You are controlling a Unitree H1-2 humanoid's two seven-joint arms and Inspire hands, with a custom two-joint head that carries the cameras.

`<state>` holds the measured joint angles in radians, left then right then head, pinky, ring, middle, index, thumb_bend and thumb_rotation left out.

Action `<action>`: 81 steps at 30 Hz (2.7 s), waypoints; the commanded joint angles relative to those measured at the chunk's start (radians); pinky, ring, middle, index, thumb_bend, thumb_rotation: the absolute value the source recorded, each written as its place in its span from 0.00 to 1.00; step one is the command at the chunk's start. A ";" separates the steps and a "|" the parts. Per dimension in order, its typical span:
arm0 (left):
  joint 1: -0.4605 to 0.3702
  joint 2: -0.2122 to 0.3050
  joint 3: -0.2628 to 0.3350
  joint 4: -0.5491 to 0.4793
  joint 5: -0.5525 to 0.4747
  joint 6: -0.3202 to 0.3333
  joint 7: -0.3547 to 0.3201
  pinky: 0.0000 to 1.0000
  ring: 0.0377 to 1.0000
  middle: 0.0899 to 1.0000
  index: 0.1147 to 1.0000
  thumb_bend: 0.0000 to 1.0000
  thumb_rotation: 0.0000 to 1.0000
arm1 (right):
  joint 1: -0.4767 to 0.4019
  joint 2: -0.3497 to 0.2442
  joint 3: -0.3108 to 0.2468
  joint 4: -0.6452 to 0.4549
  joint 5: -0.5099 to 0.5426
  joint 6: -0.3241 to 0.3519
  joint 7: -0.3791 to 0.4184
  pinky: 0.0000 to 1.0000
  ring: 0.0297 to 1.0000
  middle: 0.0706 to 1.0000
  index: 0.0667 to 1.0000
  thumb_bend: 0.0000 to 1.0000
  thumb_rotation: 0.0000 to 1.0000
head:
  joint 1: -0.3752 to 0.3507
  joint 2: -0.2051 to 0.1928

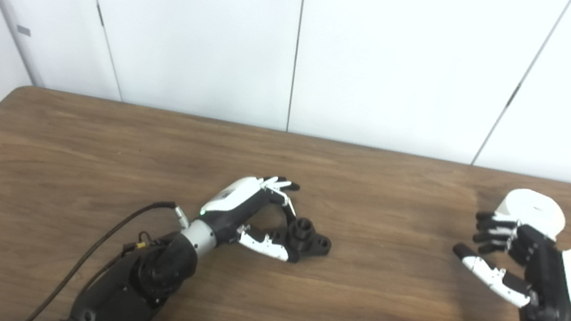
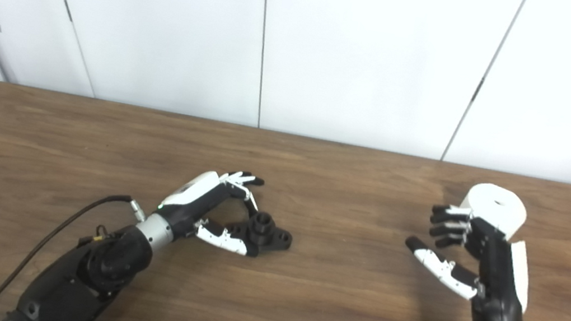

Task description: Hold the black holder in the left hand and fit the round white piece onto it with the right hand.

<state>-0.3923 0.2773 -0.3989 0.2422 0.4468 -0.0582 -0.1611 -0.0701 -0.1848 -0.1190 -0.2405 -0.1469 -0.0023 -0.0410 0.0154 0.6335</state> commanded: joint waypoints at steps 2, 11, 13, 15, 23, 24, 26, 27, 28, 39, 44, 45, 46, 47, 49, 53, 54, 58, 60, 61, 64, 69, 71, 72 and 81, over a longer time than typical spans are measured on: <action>-0.009 -0.012 -0.061 -0.004 0.025 0.009 -0.092 0.98 1.00 0.93 0.41 0.52 0.06 | -0.028 -0.030 -0.014 -0.063 -0.005 -0.002 0.006 0.46 0.53 0.63 0.46 0.50 0.14 | 0.001 0.000; -0.007 -0.028 -0.143 -0.018 0.188 0.053 -0.068 1.00 0.98 0.89 0.41 0.52 0.06 | -0.040 -0.079 -0.032 -0.136 -0.006 0.033 0.022 0.47 0.54 0.63 0.46 0.50 0.15 | -0.094 0.012; -0.012 -0.021 -0.167 -0.024 0.255 0.073 -0.054 0.98 0.97 0.88 0.42 0.52 0.06 | -0.046 -0.093 -0.034 -0.146 -0.012 0.033 0.025 0.47 0.54 0.63 0.46 0.50 0.15 | -0.119 0.011; -0.015 -0.010 -0.189 -0.031 0.316 0.099 -0.049 0.97 0.97 0.88 0.42 0.52 0.06 | -0.058 -0.109 -0.040 -0.161 -0.011 0.043 0.033 0.47 0.54 0.63 0.46 0.50 0.14 | -0.148 0.007; -0.001 0.030 -0.178 -0.015 0.345 0.071 -0.011 0.99 0.96 0.86 0.42 0.52 0.06 | -0.192 -0.238 -0.045 -0.175 -0.138 0.126 0.074 0.41 0.51 0.63 0.46 0.51 0.15 | -0.367 -0.044; 0.000 0.033 -0.175 -0.011 0.342 0.065 -0.006 0.98 0.96 0.86 0.42 0.52 0.06 | -0.202 -0.246 -0.043 -0.173 -0.151 0.137 0.076 0.41 0.52 0.63 0.46 0.51 0.14 | -0.380 -0.050; 0.004 0.040 -0.167 -0.003 0.336 0.051 0.007 0.97 0.96 0.86 0.42 0.52 0.06 | -0.242 -0.288 -0.043 -0.150 -0.201 0.156 0.081 0.42 0.52 0.63 0.46 0.51 0.14 | -0.425 -0.073; 0.006 0.042 -0.164 0.002 0.334 0.045 0.012 0.96 0.96 0.86 0.42 0.52 0.06 | -0.254 -0.300 -0.042 -0.142 -0.218 0.162 0.082 0.42 0.53 0.63 0.46 0.52 0.14 | -0.435 -0.079; 0.007 0.044 -0.161 0.007 0.332 0.038 0.017 0.96 0.96 0.86 0.42 0.52 0.06 | -0.269 -0.317 -0.037 -0.140 -0.258 0.193 0.089 0.43 0.53 0.63 0.46 0.52 0.14 | -0.453 -0.088; 0.018 0.066 -0.138 0.044 0.320 -0.008 0.034 0.95 0.95 0.86 0.41 0.52 0.06 | -0.463 -0.661 0.170 -0.025 -0.522 0.361 0.511 0.86 0.96 0.96 0.85 0.87 0.31 | -0.576 -0.167; 0.024 0.068 -0.132 0.052 0.316 -0.020 0.040 0.95 0.95 0.86 0.42 0.52 0.06 | -0.599 -0.747 0.326 0.019 -0.557 0.412 0.809 0.94 1.00 1.00 0.87 0.97 0.25 | -0.590 -0.180; 0.025 0.068 -0.131 0.052 0.315 -0.020 0.038 0.95 0.95 0.86 0.42 0.52 0.06 | -0.616 -0.752 0.350 0.027 -0.577 0.412 0.837 0.93 1.00 1.00 0.88 0.97 0.25 | -0.590 -0.182; 0.027 0.069 -0.130 0.053 0.315 -0.025 0.042 0.95 0.95 0.86 0.42 0.52 0.06 | -0.636 -0.753 0.376 0.040 -0.600 0.413 0.866 0.92 1.00 1.00 0.88 0.98 0.26 | -0.589 -0.186; 0.027 0.070 -0.130 0.053 0.315 -0.028 0.045 0.94 0.95 0.86 0.42 0.52 0.06 | -0.652 -0.751 0.394 0.055 -0.618 0.417 0.886 0.92 1.00 1.00 0.89 0.99 0.26 | -0.589 -0.186; 0.030 0.071 -0.129 0.052 0.316 -0.030 0.045 0.94 0.95 0.86 0.42 0.52 0.06 | -0.684 -0.743 0.430 0.092 -0.658 0.429 0.929 0.93 1.00 1.00 0.89 1.00 0.27 | -0.589 -0.191; 0.037 0.072 -0.128 0.039 0.319 -0.025 0.044 0.94 0.95 0.85 0.42 0.52 0.06 | -0.728 -0.721 0.473 0.163 -0.708 0.427 0.973 0.96 1.00 1.00 0.91 1.00 0.28 | -0.585 -0.197; 0.038 0.072 -0.128 0.035 0.320 -0.023 0.042 0.94 0.95 0.86 0.42 0.52 0.06 | -0.735 -0.714 0.479 0.178 -0.715 0.426 0.980 0.95 1.00 1.00 0.91 1.00 0.27 | -0.586 -0.197; 0.040 0.072 -0.128 0.031 0.322 -0.025 0.044 0.94 0.95 0.86 0.42 0.53 0.06 | -0.757 -0.686 0.496 0.223 -0.743 0.424 1.005 0.95 1.00 1.00 0.93 1.00 0.28 | -0.583 -0.198; 0.042 0.070 -0.125 0.030 0.316 -0.025 0.043 0.94 0.95 0.85 0.42 0.52 0.06 | -0.766 -0.673 0.507 0.240 -0.770 0.424 1.011 0.97 1.00 1.00 0.93 1.00 0.29 | -0.580 -0.198; 0.043 0.069 -0.124 0.026 0.314 -0.022 0.039 0.94 0.95 0.86 0.42 0.52 0.06 | -0.770 -0.666 0.513 0.251 -0.782 0.421 1.009 0.98 1.00 1.00 0.93 1.00 0.30 | -0.578 -0.198; 0.046 0.068 -0.125 0.019 0.316 -0.018 0.036 0.95 0.95 0.86 0.42 0.52 0.06 | -0.775 -0.647 0.521 0.281 -0.804 0.416 0.998 1.00 1.00 1.00 0.94 1.00 0.30 | -0.577 -0.198; 0.048 0.067 -0.126 0.024 0.319 -0.024 0.045 0.95 0.95 0.86 0.42 0.52 0.06 | -0.767 -0.628 0.513 0.306 -0.817 0.408 0.971 1.00 1.00 1.00 0.94 1.00 0.29 | -0.571 -0.198; 0.048 0.066 -0.126 0.026 0.320 -0.026 0.047 0.95 0.95 0.86 0.42 0.52 0.06 | -0.764 -0.622 0.512 0.318 -0.821 0.404 0.951 1.00 1.00 1.00 0.95 1.00 0.29 | -0.570 -0.198; 0.049 0.066 -0.125 0.025 0.319 -0.025 0.047 0.95 0.95 0.85 0.42 0.52 0.06 | -0.763 -0.619 0.512 0.323 -0.823 0.402 0.940 1.00 1.00 1.00 0.95 0.99 0.29 | -0.570 -0.198; 0.056 0.063 -0.124 0.028 0.312 -0.035 0.061 0.94 0.95 0.86 0.42 0.52 0.06 | -0.772 -0.587 0.509 0.387 -0.819 0.378 0.872 1.00 1.00 1.00 0.95 0.94 0.29 | -0.560 -0.195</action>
<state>-0.3848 0.3003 -0.5072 0.2215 0.7215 -0.1281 -0.0432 -0.7875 -0.7577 0.4113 0.1575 -0.9505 0.3876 0.8649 -0.5446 0.4372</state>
